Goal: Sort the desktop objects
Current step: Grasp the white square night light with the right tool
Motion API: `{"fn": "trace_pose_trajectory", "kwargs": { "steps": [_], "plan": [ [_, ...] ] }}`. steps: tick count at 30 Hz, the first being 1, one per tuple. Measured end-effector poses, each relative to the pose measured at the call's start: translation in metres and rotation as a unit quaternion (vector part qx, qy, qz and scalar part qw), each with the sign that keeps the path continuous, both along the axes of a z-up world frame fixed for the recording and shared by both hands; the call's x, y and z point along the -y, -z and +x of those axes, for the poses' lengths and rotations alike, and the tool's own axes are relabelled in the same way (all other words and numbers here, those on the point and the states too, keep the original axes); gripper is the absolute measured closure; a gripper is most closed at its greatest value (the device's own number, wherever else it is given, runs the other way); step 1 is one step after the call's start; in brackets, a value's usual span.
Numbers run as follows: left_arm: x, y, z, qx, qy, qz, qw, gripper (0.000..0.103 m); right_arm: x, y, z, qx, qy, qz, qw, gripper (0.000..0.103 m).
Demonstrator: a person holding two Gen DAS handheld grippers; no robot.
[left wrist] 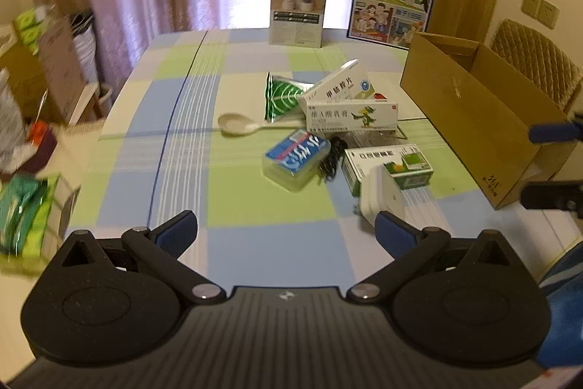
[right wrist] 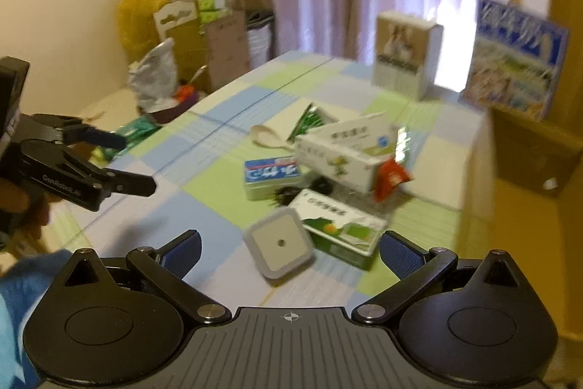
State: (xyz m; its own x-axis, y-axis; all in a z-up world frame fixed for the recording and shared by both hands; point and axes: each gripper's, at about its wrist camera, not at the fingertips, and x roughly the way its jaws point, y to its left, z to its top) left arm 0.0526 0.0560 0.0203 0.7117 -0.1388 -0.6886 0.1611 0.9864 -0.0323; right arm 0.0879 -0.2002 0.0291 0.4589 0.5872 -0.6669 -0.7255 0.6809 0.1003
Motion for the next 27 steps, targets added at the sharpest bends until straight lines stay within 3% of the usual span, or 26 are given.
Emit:
{"fn": "trace_pose_trajectory", "kwargs": {
  "steps": [2,8,10,12,14,23,24,27],
  "plan": [
    [-0.006,0.002,0.011,0.005,0.017,0.006,0.9998,0.001,-0.006,0.011,0.016,-0.019,-0.016,-0.01,1.0,0.002],
    [-0.009,0.021,0.043,-0.008,0.083,0.051,0.9952,0.001,-0.038,0.046,0.032,0.013,-0.086,-0.091,0.992,0.002],
    [-0.008,0.029,0.051,-0.011,0.114,0.052,0.9921,0.001,-0.047,0.059,0.034,0.026,-0.112,-0.11,0.987,0.007],
    [-0.006,0.037,0.059,-0.023,0.14,0.058,0.9882,0.001,-0.056,0.073,0.039,0.024,-0.136,-0.126,0.982,0.022],
    [-0.003,0.046,0.066,-0.035,0.158,0.074,0.984,0.001,-0.063,0.085,0.043,0.024,-0.15,-0.141,0.978,0.027],
    [0.007,0.072,0.093,-0.041,0.229,0.134,0.9632,0.001,-0.08,0.107,0.06,0.039,-0.175,-0.158,0.971,0.031],
    [0.008,0.074,0.096,-0.042,0.233,0.136,0.962,0.001,-0.081,0.106,0.06,0.038,-0.173,-0.153,0.972,0.04],
    [0.009,0.077,0.109,-0.046,0.231,0.138,0.9619,0.001,-0.086,0.104,0.061,0.035,-0.155,-0.151,0.976,0.04]
  ]
}}
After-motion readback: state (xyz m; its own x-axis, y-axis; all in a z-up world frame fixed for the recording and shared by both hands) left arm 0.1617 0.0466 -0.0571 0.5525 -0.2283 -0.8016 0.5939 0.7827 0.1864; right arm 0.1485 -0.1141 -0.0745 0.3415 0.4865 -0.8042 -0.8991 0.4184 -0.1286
